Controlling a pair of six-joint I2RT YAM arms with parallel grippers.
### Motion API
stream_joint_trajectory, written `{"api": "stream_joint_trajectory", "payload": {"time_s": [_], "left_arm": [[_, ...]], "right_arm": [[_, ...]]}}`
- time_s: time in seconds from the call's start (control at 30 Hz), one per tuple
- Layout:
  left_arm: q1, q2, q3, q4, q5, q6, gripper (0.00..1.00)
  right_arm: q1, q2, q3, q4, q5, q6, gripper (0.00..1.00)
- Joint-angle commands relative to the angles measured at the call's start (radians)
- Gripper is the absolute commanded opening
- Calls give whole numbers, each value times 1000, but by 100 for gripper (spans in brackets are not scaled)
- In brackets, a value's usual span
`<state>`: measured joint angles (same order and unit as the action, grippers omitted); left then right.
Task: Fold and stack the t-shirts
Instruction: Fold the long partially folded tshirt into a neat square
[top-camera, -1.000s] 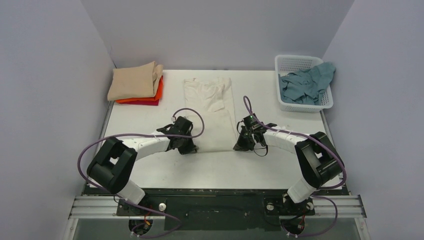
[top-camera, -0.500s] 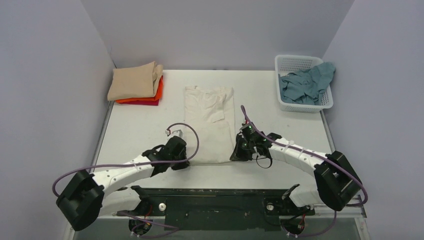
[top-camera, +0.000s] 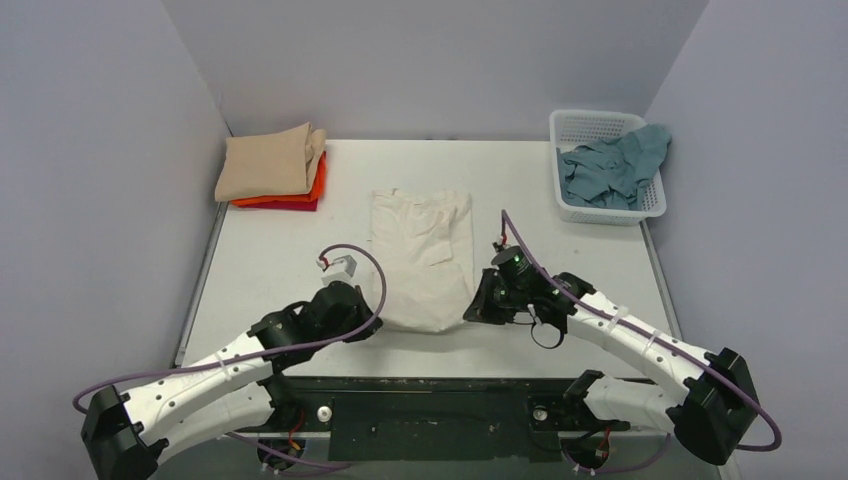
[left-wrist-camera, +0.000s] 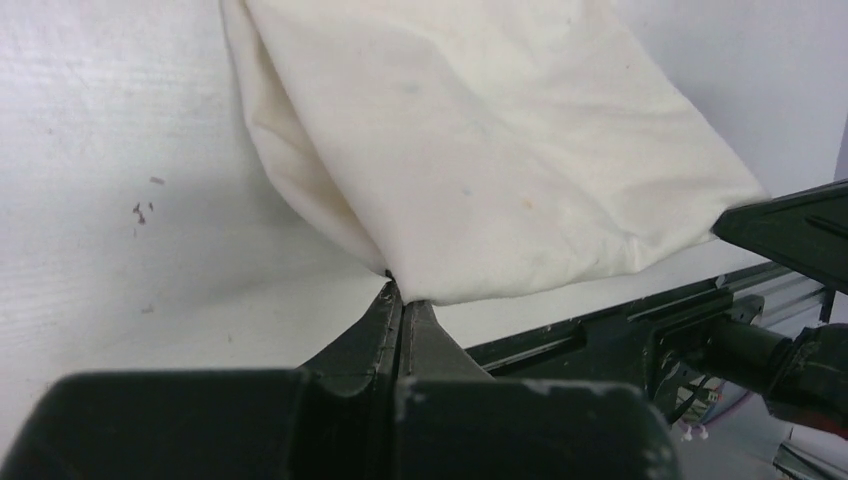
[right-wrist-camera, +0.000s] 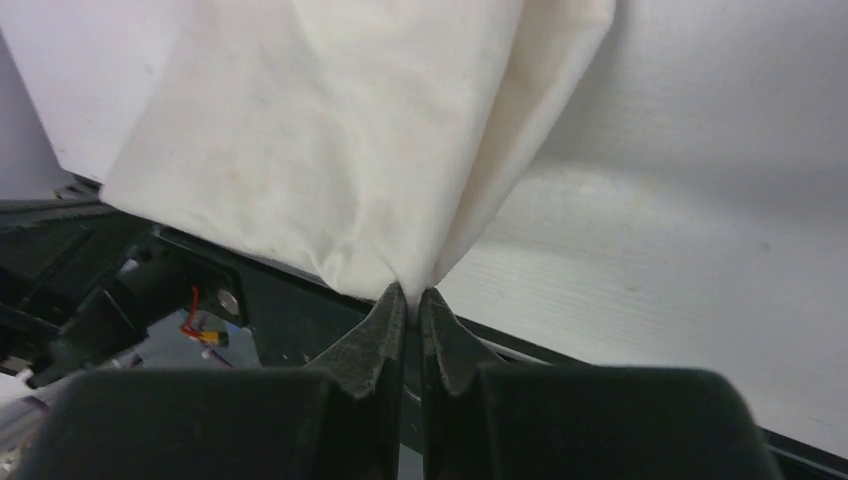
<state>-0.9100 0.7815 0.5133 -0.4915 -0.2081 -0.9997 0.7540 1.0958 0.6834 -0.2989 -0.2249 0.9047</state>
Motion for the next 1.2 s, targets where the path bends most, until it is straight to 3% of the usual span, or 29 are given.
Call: {"api": "stream_joint_trajectory", "payload": {"time_s": [0.0, 0.17, 0.3, 0.73, 1.17], "left_arm": [[45, 109, 196, 70, -106, 94, 0], [240, 242, 324, 142, -11, 185, 0], [329, 334, 412, 180, 57, 247, 0], [510, 621, 630, 271, 172, 355, 0], [590, 988, 868, 281, 208, 397, 0]], "right_arm": [[-76, 25, 158, -37, 52, -63, 0], [-191, 103, 315, -33, 25, -109, 0], [-249, 197, 430, -28, -12, -140, 0], [-365, 489, 713, 13, -122, -160, 0], [-441, 875, 1038, 16, -146, -202, 0]]}}
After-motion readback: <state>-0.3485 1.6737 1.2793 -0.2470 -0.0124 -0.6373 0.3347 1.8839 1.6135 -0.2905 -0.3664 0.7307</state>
